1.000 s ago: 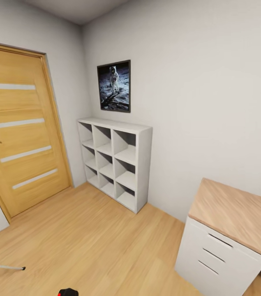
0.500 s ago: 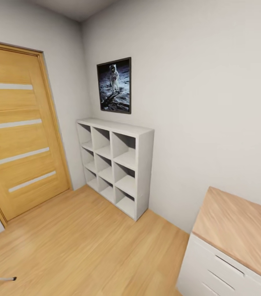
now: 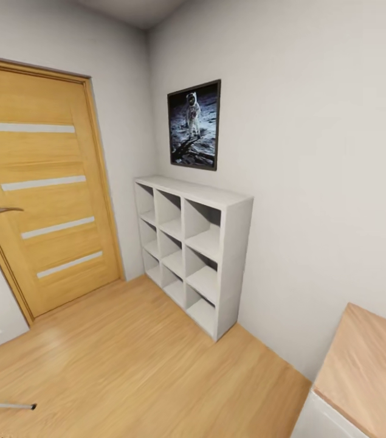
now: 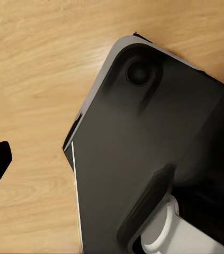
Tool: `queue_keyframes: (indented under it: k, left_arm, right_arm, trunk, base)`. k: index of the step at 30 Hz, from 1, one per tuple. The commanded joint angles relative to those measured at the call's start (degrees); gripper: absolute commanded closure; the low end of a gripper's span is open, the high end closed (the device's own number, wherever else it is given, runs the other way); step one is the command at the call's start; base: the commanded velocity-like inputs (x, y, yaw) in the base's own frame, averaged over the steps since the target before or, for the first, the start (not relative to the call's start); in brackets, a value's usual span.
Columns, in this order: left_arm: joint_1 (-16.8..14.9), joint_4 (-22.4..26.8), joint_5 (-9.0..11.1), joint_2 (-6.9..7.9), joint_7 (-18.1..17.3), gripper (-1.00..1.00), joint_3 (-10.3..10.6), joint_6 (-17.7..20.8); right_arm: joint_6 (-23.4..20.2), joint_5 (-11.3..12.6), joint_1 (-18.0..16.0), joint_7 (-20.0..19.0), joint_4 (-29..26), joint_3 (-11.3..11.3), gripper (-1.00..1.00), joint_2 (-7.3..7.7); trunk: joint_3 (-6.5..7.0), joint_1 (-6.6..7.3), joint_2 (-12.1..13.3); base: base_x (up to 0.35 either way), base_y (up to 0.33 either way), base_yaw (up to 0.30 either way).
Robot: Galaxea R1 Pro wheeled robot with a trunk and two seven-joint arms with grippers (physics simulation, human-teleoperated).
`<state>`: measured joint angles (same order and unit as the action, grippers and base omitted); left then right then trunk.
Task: Attach the digital camera to the camera tripod in the bedroom.
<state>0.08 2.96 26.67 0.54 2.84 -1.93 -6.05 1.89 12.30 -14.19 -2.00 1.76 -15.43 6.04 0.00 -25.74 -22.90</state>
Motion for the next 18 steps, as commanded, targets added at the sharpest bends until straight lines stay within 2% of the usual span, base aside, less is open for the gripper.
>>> queue_keyframes:
  k: [1, 18]
  left_arm:
    - [0.01, 0.01, -0.13, -0.01, 0.15, -1.0, -0.18, -0.1]
    - [0.01, 0.01, -0.21, -0.01, 0.23, -1.0, -0.26, -0.1]
  right_arm:
    - [0.2, 0.53, -0.05, -0.21, 0.17, -0.48, -1.0, 0.0]
    - [0.53, 0.27, -0.09, -0.2, 0.17, -0.48, -1.0, 0.03]
  trunk:
    - [-0.01, -0.05, -0.02]
    - [-0.01, -0.05, -0.02]
  base:
    - [0.302, -0.143, 0.273]
    - [0.28, -0.143, 0.273]
